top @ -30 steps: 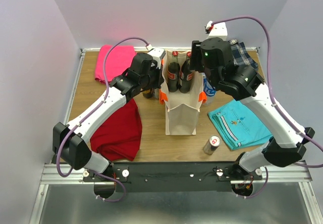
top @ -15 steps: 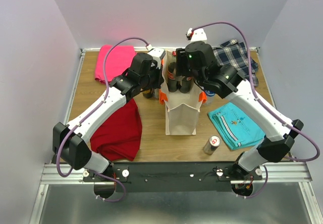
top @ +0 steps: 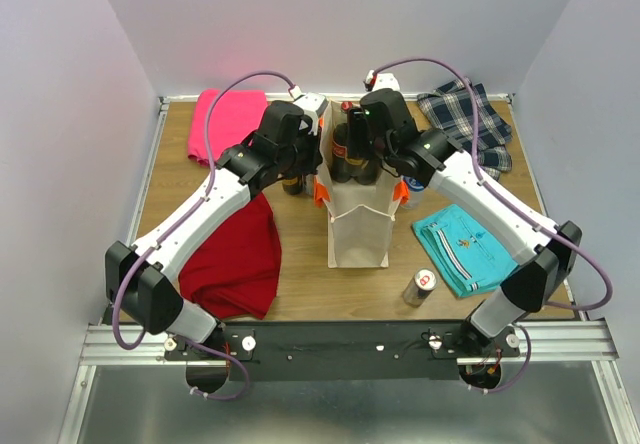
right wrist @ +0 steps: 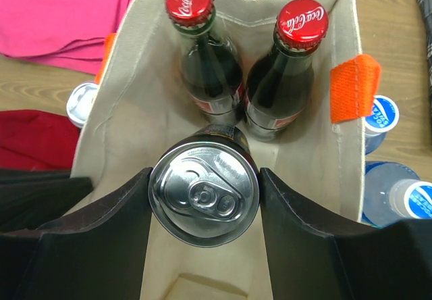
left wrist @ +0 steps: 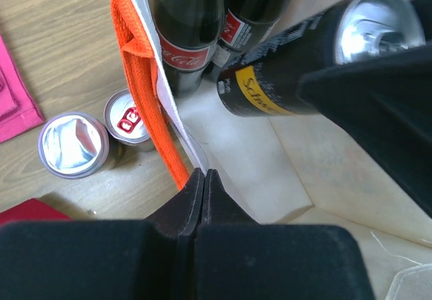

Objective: Place the beverage into the canvas bag
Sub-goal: Place the drink in the canvas bag.

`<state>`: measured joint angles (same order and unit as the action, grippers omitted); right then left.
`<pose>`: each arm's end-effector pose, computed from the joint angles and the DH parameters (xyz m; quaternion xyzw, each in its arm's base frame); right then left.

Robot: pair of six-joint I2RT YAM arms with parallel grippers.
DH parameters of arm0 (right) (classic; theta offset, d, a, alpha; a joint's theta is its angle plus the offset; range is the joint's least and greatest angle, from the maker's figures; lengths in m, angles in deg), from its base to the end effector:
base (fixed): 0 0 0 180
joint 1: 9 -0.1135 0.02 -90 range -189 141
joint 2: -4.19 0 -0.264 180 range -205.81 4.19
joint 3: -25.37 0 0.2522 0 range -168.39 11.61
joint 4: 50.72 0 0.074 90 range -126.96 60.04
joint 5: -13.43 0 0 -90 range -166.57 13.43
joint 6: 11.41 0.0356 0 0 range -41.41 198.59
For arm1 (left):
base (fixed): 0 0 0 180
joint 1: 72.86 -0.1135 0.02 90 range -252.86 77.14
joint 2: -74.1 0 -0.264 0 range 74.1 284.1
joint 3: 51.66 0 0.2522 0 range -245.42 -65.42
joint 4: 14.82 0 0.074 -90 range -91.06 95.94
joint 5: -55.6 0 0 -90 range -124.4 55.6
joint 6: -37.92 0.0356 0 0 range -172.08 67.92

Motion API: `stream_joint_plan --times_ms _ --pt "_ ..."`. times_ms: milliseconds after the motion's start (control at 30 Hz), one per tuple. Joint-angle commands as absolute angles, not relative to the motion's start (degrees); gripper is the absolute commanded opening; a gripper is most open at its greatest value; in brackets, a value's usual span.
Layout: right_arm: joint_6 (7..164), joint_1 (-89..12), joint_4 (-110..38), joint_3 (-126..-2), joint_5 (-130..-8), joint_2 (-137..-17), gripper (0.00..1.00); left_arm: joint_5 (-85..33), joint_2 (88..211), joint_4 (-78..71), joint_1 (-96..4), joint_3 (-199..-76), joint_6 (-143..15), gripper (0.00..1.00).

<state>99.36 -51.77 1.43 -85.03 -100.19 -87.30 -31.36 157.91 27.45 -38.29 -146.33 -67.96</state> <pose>0.2700 0.2303 0.4007 -0.0688 0.8639 0.0919 0.4904 0.2729 -0.1903 0.3664 0.1544 0.8581 -0.2294 0.4326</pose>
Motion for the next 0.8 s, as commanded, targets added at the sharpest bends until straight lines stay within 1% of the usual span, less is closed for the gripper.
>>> stream_joint_plan --times_ms 0,267,767 --pt "99.8 -50.5 -6.6 -85.0 -97.1 -88.9 0.01 -30.9 157.9 28.3 -38.2 -149.5 -67.7 0.00" --pt "99.1 -50.3 -9.3 -84.7 -97.2 -93.5 0.01 -29.9 158.7 28.6 -37.9 -149.6 -68.0 0.00" --pt "98.6 -49.3 -12.3 -82.8 -97.2 -97.8 0.01 -29.9 159.4 29.5 -37.9 -150.5 -67.9 0.00"
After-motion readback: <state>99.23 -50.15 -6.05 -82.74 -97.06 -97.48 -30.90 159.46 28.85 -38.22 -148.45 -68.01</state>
